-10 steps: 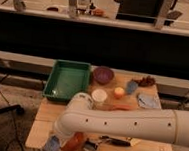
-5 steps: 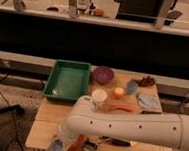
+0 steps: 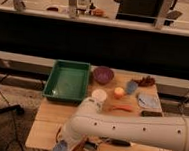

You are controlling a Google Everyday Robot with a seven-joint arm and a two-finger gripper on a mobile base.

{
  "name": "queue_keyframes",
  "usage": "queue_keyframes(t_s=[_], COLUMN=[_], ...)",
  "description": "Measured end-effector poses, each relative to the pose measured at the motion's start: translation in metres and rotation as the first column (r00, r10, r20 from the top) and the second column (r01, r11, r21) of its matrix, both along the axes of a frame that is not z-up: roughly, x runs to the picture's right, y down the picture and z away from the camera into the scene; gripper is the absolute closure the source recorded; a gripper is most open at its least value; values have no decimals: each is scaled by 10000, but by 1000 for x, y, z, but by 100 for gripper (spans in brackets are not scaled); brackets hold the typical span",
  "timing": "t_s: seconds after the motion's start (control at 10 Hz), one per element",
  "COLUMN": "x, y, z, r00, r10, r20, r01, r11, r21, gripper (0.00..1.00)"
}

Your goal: Wipe red bowl with sponge

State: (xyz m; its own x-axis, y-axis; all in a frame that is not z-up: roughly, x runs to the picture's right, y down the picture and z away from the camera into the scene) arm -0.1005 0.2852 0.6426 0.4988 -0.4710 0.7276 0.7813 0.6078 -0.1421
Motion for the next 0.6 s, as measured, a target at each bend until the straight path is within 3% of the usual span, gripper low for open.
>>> queue_keyframes(t_s=[0.6], x=[19], y=[-15], z=[7], r00=[9972], r10=[90], r20=[-741], r01=[-51], r11=[9986], r21=[528], gripper=[100])
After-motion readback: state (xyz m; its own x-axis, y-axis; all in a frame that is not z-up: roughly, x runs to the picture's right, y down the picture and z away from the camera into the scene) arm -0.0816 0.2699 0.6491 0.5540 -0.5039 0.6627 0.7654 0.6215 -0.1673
